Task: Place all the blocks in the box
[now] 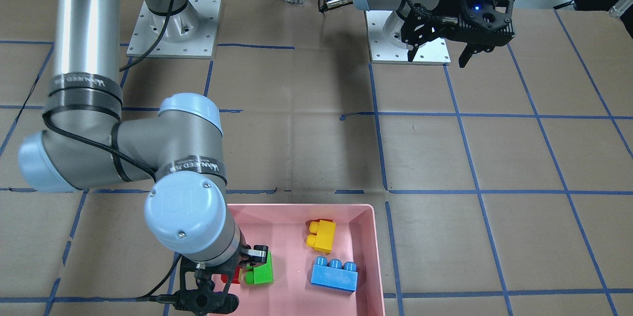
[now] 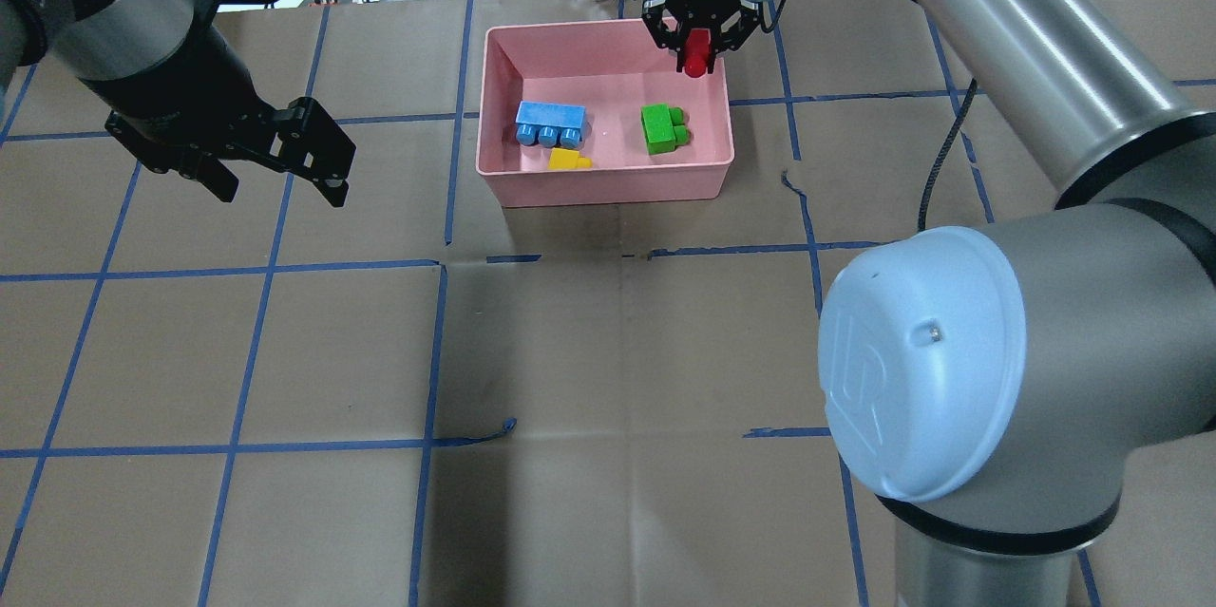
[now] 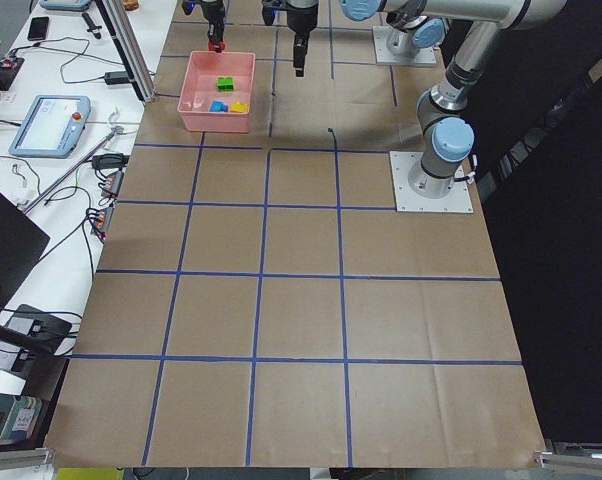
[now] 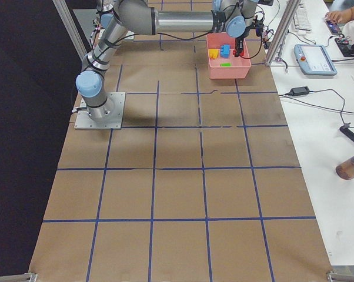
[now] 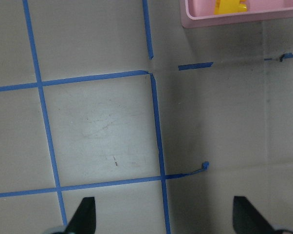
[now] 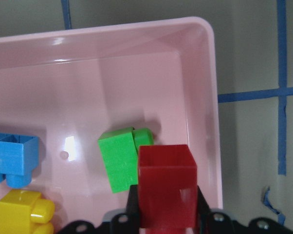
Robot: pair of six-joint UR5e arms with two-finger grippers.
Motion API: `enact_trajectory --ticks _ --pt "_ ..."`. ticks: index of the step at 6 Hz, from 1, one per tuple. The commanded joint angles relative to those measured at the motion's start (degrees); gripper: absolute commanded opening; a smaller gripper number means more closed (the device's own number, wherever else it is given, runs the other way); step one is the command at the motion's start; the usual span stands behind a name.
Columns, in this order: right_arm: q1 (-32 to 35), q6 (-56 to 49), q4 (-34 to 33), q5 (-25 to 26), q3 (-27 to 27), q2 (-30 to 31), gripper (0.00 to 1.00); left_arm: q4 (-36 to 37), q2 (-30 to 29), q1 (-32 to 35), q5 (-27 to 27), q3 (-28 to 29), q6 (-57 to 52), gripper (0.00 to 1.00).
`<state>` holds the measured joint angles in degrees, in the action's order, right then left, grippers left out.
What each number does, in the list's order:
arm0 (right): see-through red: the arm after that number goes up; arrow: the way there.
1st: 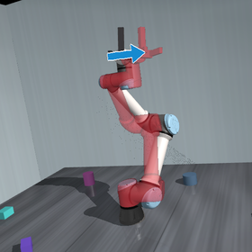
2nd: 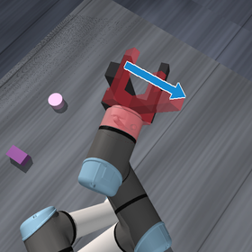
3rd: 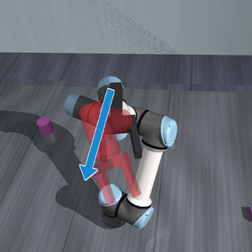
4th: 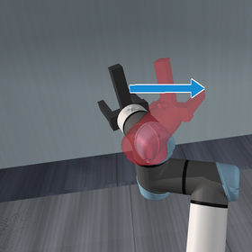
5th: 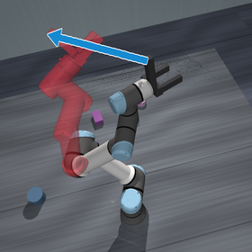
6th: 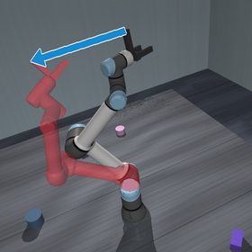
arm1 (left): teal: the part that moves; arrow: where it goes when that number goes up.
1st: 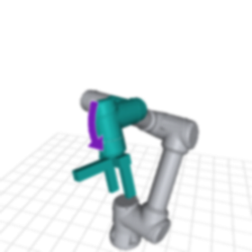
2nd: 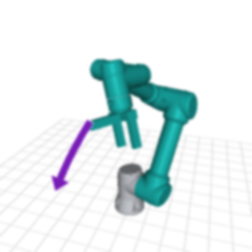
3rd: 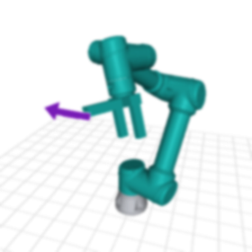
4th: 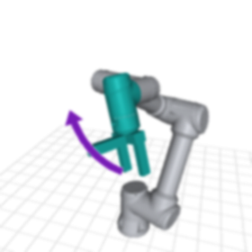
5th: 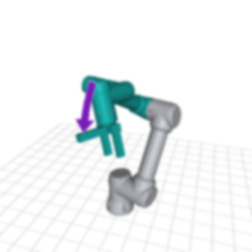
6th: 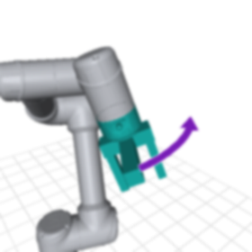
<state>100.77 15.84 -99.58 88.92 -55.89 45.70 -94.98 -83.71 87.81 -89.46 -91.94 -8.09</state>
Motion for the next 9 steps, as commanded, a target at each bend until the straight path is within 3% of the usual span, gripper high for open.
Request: enact_trajectory --ticks 1,2,7,9 --pt "0.2 -0.3 -0.5 0.0 -1.5 -1.6 0.72 0.0 0.2 0.0 0.0 0.0 0.0 0.99" --pt "0.2 -0.3 -0.4 -0.1 -1.3 -1.0 0.99 -0.1 0.2 0.0 0.0 0.0 0.0 0.99" --pt "0.6 0.2 0.5 -1.6 -1.5 2.4 1.00 -0.1 0.3 0.0 -0.1 0.0 0.0 0.99" --pt "0.9 -5.6 0.4 -3.0 -1.5 2.3 1.00 -0.1 0.3 0.0 -0.1 0.0 0.0 0.99"
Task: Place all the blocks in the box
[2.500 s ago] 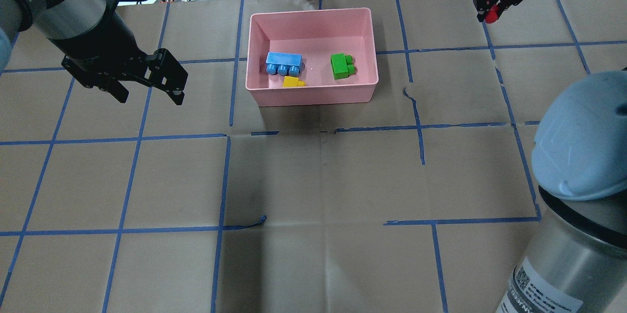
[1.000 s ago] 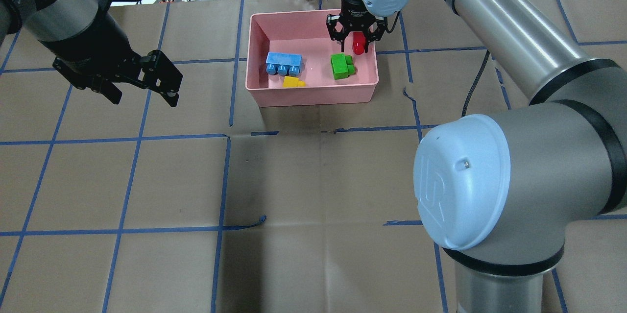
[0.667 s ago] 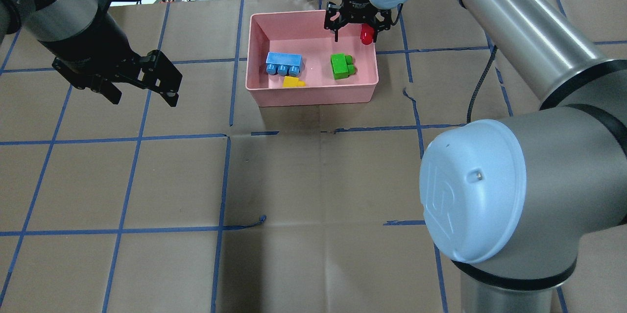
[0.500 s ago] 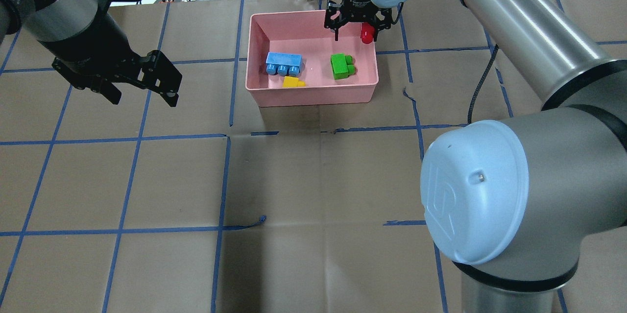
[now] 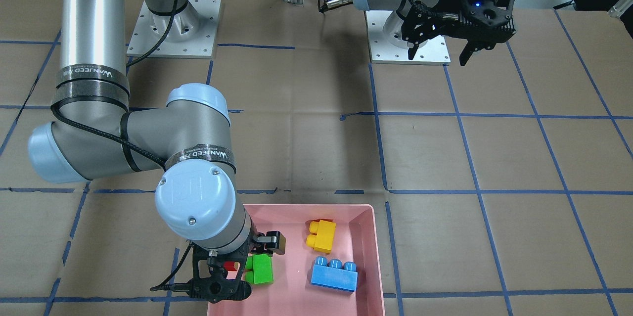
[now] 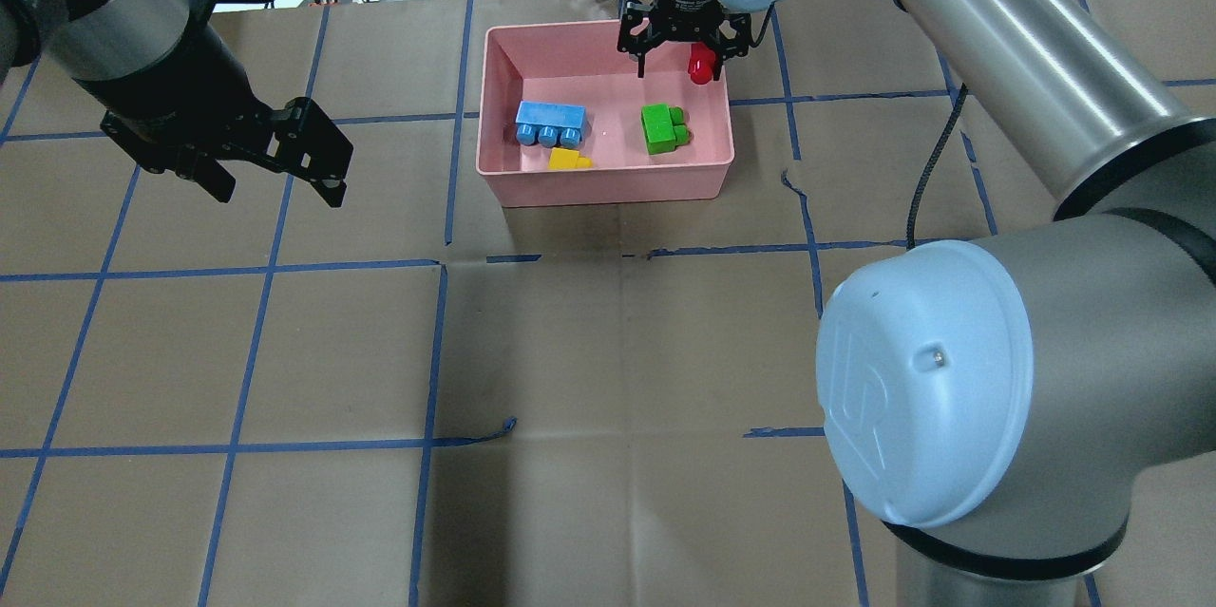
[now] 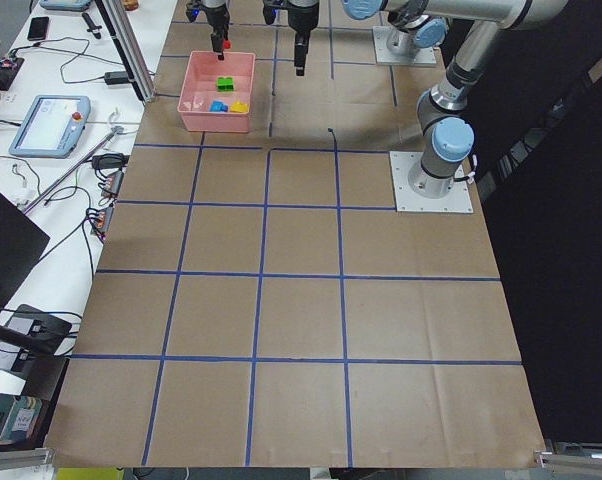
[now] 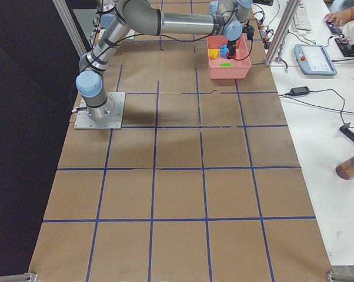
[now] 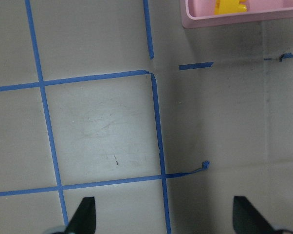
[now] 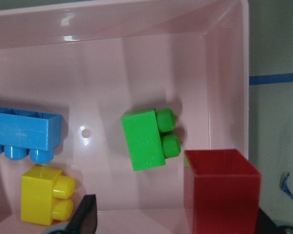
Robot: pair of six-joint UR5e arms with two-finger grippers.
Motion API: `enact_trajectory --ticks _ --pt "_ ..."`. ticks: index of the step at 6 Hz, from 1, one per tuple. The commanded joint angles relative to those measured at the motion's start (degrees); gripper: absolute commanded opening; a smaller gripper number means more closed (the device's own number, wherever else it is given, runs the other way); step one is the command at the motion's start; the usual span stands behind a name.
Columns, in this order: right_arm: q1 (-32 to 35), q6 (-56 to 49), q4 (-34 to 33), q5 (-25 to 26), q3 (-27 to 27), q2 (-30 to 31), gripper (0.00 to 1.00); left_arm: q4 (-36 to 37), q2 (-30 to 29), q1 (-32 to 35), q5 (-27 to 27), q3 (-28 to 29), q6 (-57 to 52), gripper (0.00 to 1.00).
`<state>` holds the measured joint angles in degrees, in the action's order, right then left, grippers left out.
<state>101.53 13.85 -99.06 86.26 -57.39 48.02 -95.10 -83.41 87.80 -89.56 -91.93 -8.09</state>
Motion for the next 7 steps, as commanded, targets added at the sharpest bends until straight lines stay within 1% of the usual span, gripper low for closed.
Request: enact_trajectory --ticks 1,3,7 --pt "0.2 -8.0 -0.8 -0.4 -0.1 0.0 1.00 0.0 0.0 -0.1 0.0 0.0 0.0 0.99" --pt "0.8 -12.1 -1.0 -0.4 -0.1 0.0 1.00 -0.2 0.0 -0.1 0.0 0.0 0.0 0.99" --pt "0.8 -11.3 -1.0 0.2 0.0 0.1 1.00 -0.2 0.1 -0.1 0.0 0.1 0.0 0.99"
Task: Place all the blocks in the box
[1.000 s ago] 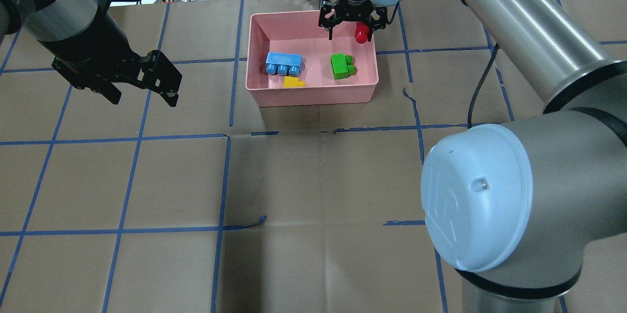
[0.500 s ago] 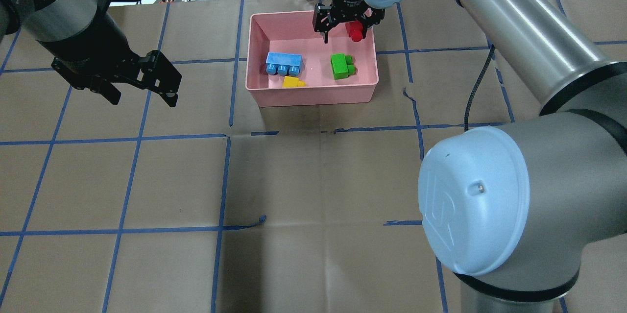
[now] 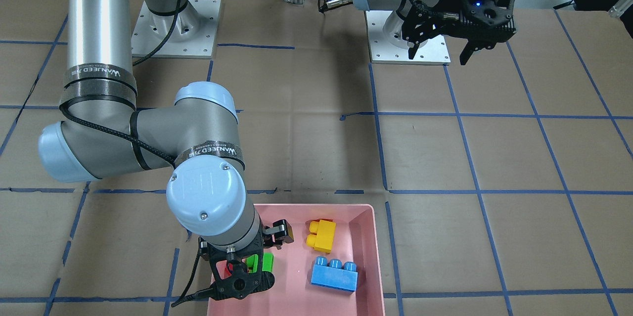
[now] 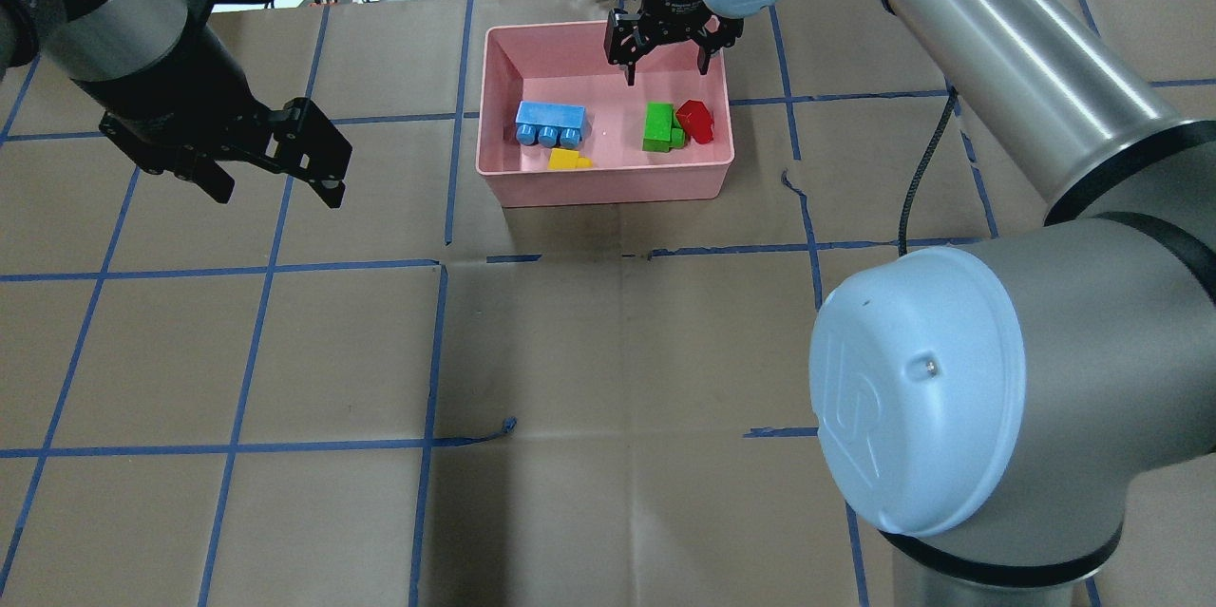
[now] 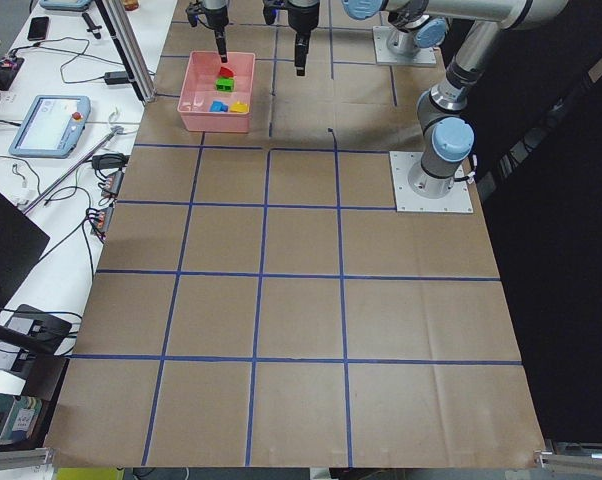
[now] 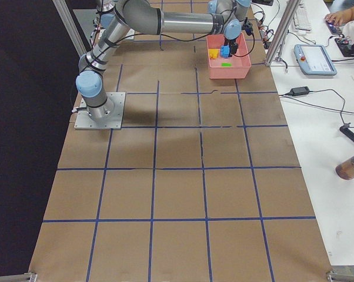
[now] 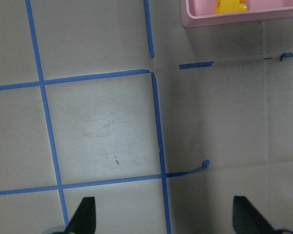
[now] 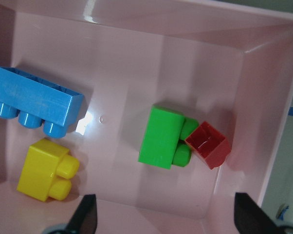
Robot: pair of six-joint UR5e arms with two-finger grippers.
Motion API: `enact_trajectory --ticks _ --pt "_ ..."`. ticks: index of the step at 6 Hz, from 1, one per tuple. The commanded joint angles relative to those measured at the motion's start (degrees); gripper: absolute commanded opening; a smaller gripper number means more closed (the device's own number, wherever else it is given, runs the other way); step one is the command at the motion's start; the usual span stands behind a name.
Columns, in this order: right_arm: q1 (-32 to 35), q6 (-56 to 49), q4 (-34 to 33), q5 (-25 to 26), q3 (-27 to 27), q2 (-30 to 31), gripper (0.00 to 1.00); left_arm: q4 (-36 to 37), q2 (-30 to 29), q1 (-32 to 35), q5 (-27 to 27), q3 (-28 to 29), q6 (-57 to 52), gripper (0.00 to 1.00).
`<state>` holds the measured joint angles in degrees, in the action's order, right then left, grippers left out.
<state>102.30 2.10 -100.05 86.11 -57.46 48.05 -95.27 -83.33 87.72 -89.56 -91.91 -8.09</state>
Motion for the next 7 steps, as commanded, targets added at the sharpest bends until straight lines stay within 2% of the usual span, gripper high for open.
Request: enact_trajectory --ticks 1,2,4,5,7 --pt "-0.8 0.7 0.8 1.1 0.2 1.7 1.00 0.0 0.0 0.0 -0.1 0.0 0.0 0.99" --pt "-3.3 1.1 3.4 3.2 -0.6 5.7 1.00 0.0 0.0 0.0 -0.1 0.1 0.0 0.99" --pt "-10.9 0.1 16.4 4.0 -1.2 14.7 0.99 0.1 0.0 0.0 -0.2 0.1 0.0 0.99" --pt "-13.3 -1.1 18.7 4.1 -4.7 19.8 0.99 0.1 0.0 -0.3 -0.2 0.1 0.0 0.99" --pt "-13.4 2.0 19.7 4.0 -19.4 35.1 0.99 0.0 0.0 -0.4 -0.2 0.1 0.0 0.99"
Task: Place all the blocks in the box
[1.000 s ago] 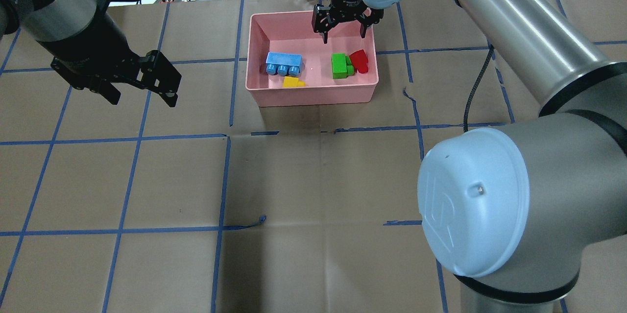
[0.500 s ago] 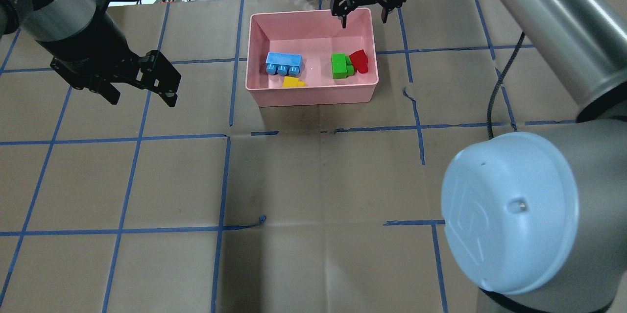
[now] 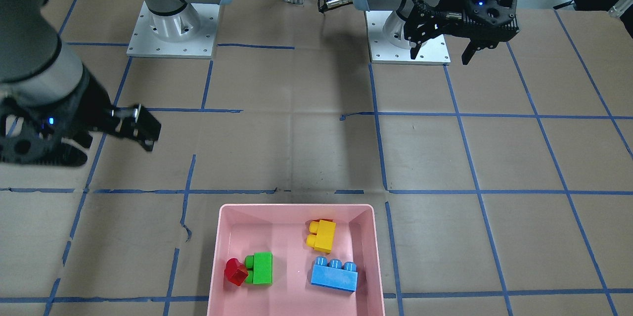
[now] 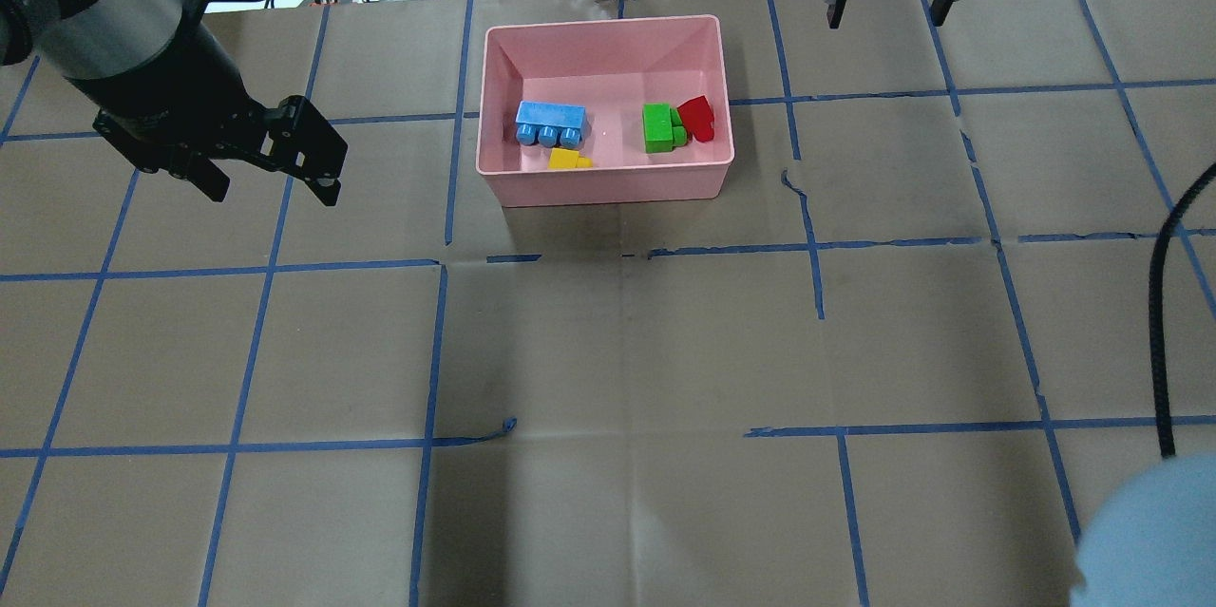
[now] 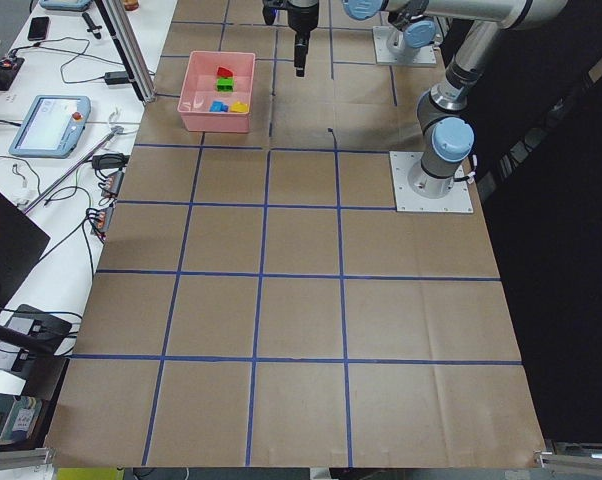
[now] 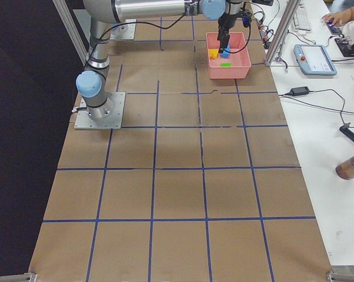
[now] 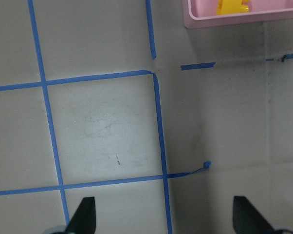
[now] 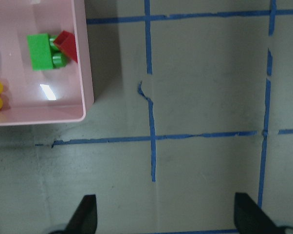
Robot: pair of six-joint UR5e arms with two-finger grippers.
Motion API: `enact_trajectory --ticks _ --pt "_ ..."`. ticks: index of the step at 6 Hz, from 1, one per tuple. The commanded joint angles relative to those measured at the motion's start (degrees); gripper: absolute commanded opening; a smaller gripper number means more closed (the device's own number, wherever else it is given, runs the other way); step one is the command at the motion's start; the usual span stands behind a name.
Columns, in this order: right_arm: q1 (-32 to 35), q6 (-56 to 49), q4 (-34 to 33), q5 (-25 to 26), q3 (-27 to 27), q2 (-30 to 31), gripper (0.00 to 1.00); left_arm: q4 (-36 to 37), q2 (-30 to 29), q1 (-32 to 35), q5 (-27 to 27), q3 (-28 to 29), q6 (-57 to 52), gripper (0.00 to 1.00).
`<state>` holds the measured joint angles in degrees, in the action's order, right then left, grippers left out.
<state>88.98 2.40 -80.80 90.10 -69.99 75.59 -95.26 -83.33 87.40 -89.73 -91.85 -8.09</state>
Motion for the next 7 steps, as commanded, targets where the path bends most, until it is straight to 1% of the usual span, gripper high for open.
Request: enact_trajectory --ticks 1,7 --pt "0.2 2.2 0.1 -0.1 -11.5 11.5 0.99 0.0 0.0 0.0 0.0 0.0 0.0 0.99" --pt "0.4 2.0 -0.7 -0.4 -12.0 10.5 1.00 -0.2 -0.1 0.0 0.0 0.0 0.0 0.99"
